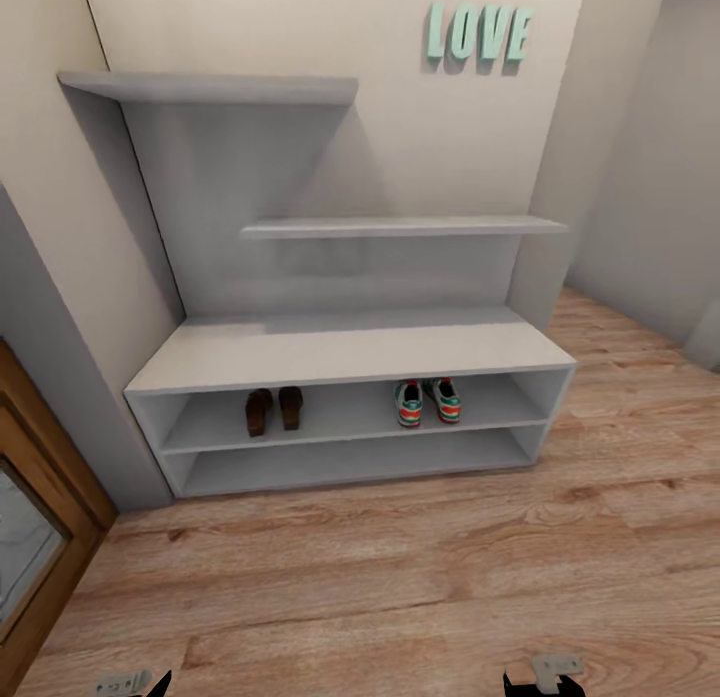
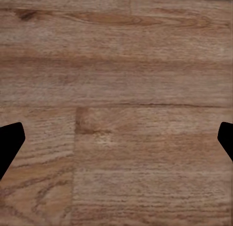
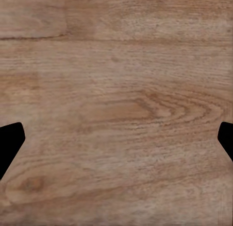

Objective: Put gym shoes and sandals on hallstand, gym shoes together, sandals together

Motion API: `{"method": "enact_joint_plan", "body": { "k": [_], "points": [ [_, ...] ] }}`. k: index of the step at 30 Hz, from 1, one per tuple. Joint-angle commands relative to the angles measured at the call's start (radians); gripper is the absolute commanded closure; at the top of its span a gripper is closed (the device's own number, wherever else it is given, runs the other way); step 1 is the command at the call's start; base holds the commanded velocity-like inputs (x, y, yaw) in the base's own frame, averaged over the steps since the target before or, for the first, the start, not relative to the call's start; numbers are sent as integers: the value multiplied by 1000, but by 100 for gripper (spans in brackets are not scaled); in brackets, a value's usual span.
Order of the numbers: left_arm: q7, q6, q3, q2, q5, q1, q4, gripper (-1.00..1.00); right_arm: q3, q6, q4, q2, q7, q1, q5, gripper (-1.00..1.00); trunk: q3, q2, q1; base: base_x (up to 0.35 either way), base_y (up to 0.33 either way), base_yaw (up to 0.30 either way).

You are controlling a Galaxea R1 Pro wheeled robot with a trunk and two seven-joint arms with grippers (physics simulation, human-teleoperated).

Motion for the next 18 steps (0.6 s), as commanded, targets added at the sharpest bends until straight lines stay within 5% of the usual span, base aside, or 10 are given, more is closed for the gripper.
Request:
{"method": "enact_joint_plan", "body": {
  "k": [1,12,18],
  "points": [
    [-10,1,3,0,9,-1,1,-100,0,-2,1,1,-6,2,8,-100,2,7,-4,0,0,0],
    [-10,1,6,0,10,-1,2,-100,0,-2,1,8,-6,18,8,-100,37,84,-46,0,0,0],
    [-10,-3,47,2,15,-1,1,-100,0,-2,1,9,-6,19,8,-100,56,126,-69,0,0,0]
  ]
}}
